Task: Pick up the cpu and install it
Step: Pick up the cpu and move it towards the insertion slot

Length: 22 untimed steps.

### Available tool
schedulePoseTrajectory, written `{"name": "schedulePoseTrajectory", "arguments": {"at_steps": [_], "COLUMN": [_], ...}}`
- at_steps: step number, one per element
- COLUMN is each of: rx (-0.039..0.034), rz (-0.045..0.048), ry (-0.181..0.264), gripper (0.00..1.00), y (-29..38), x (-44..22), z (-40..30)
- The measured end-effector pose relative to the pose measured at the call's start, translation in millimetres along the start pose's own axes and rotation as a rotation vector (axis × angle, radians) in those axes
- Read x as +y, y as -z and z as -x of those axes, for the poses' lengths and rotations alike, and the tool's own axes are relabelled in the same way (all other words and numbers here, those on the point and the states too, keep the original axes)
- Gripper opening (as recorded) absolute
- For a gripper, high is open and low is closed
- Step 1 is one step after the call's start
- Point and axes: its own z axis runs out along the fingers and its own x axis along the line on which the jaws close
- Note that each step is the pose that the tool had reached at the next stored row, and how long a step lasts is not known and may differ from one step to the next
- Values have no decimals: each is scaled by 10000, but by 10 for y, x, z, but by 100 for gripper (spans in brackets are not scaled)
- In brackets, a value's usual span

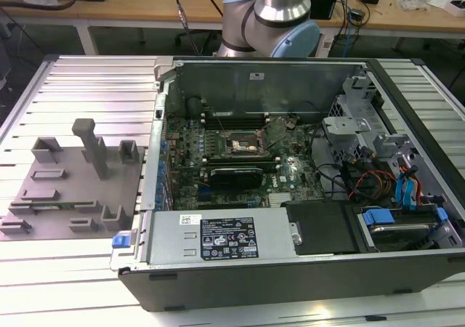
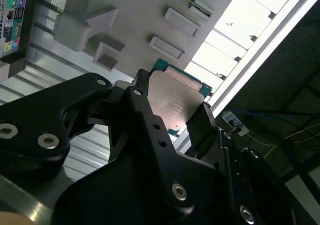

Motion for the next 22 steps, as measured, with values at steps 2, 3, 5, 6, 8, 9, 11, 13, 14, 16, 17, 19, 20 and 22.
{"name": "schedulePoseTrajectory", "arguments": {"at_steps": [2, 3, 5, 6, 8, 9, 11, 13, 14, 16, 17, 19, 20, 22], "rx": [0, 0, 1, 1, 1, 1, -1, 0, 1, 4, 2, 0, 1, 0], "rz": [0, 0, -1, -1, -1, 0, 1, 0, 0, -2, -1, 0, 0, 0], "ry": [0, 0, 0, -1, 0, 0, 0, 0, 0, -2, -1, 0, 0, 0], "gripper": [55, 55, 55, 55, 55, 55, 55, 55, 55, 55, 55, 55, 55, 55], "y": [84, 111, 162, 187, 228, 248, 250, 251, 252, 253, 251, 247, 246, 244], "x": [6, 7, 10, 13, 15, 16, 17, 17, 17, 18, 17, 18, 18, 18], "z": [5, 6, 9, 11, 13, 14, 14, 15, 15, 29, 41, 93, 114, 143]}}
